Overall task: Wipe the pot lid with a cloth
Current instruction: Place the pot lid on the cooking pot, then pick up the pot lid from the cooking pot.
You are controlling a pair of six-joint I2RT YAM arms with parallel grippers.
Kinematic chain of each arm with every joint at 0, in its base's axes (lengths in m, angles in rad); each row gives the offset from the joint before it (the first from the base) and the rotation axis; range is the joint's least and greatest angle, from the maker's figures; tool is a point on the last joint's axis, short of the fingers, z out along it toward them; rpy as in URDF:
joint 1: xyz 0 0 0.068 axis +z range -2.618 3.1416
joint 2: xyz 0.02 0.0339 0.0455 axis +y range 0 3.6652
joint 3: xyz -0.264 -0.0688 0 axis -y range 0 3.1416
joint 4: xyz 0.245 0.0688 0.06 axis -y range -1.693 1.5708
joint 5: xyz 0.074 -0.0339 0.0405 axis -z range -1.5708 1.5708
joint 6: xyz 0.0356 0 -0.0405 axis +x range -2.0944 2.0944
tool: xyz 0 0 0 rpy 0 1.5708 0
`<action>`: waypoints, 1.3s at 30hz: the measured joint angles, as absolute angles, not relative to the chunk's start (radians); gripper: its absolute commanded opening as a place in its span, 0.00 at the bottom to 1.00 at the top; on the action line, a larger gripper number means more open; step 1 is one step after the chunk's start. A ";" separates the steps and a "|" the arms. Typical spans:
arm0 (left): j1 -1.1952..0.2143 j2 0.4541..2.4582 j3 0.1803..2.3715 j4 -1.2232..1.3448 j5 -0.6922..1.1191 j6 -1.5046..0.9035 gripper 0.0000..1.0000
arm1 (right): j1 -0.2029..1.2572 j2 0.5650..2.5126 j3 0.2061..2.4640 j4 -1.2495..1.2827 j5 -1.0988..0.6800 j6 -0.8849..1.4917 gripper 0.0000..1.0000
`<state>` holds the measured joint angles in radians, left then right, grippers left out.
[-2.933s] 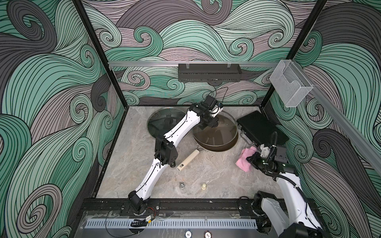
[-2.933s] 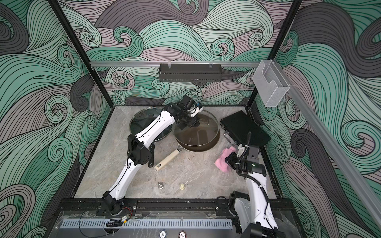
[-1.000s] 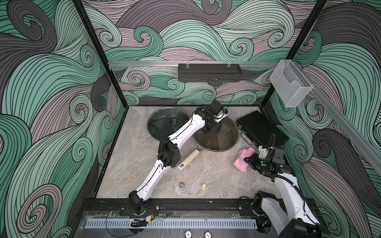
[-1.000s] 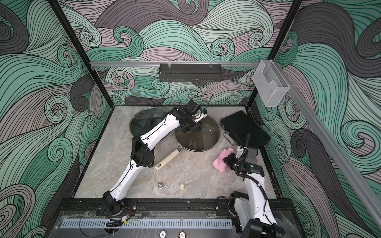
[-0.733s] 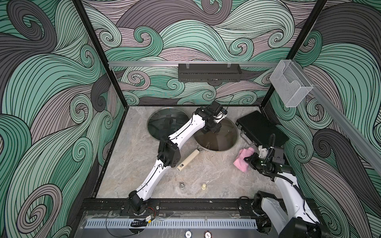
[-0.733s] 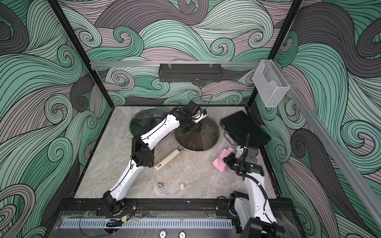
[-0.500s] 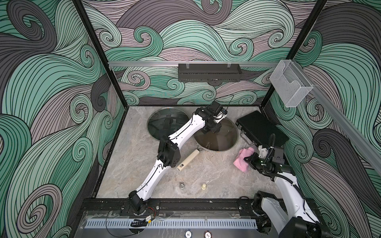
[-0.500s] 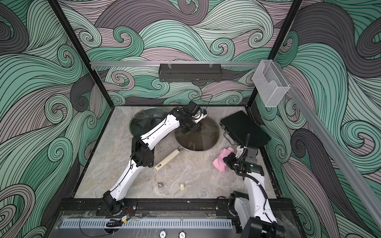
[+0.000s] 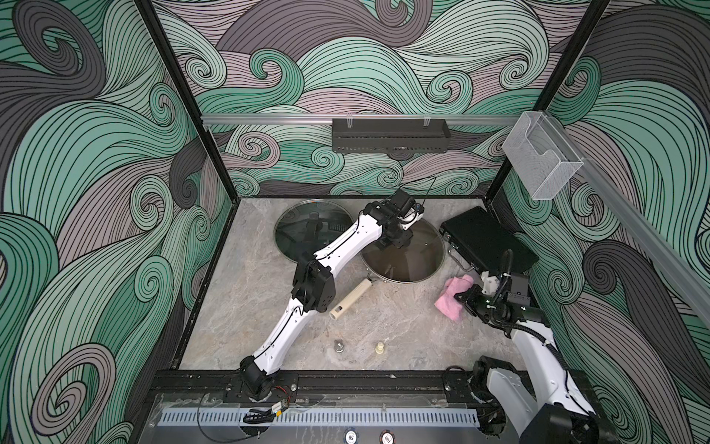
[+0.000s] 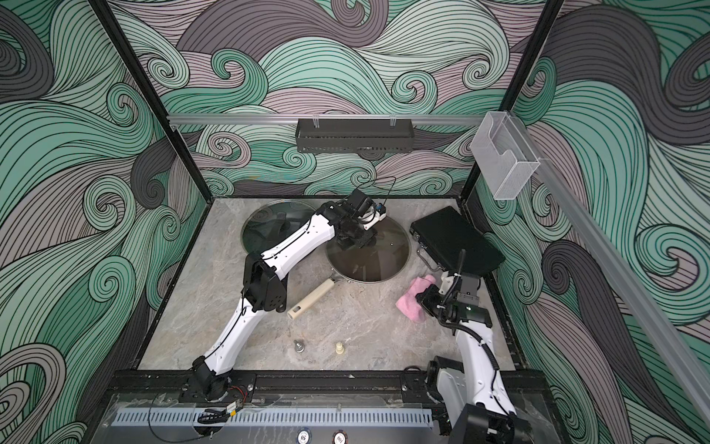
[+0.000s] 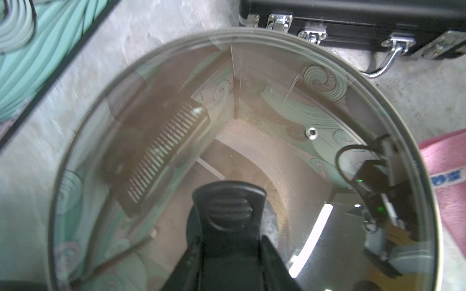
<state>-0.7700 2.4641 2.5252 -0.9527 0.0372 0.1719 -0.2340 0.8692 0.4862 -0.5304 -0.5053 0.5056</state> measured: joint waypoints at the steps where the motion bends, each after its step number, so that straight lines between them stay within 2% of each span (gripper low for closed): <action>1: -0.770 2.460 2.522 -0.946 0.037 0.171 0.55 | -0.234 0.869 0.486 -0.530 -0.506 0.506 0.00; 6: -0.770 2.416 2.493 -0.918 0.025 0.169 0.61 | -0.233 0.869 0.488 -0.530 -0.506 0.510 0.00; 12: -0.770 2.314 2.421 -0.865 -0.041 0.159 0.61 | -0.228 0.866 0.520 -0.542 -0.505 0.509 0.00; 22: -0.735 2.000 2.128 -0.699 -0.164 0.088 0.61 | -0.175 0.842 0.617 -0.593 -0.481 0.508 0.00; 30: -0.547 1.708 1.837 -0.589 -0.160 -0.011 0.64 | -0.113 0.839 0.804 -0.664 -0.416 0.467 0.00; 39: -0.307 1.648 1.703 -0.626 -0.070 -0.083 0.64 | -0.029 0.935 1.039 -0.665 -0.382 0.434 0.00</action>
<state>-0.3069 1.6482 1.7031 -0.6258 -0.0696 -0.0830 -0.0292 0.9348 1.0386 -0.6647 -0.3824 0.4339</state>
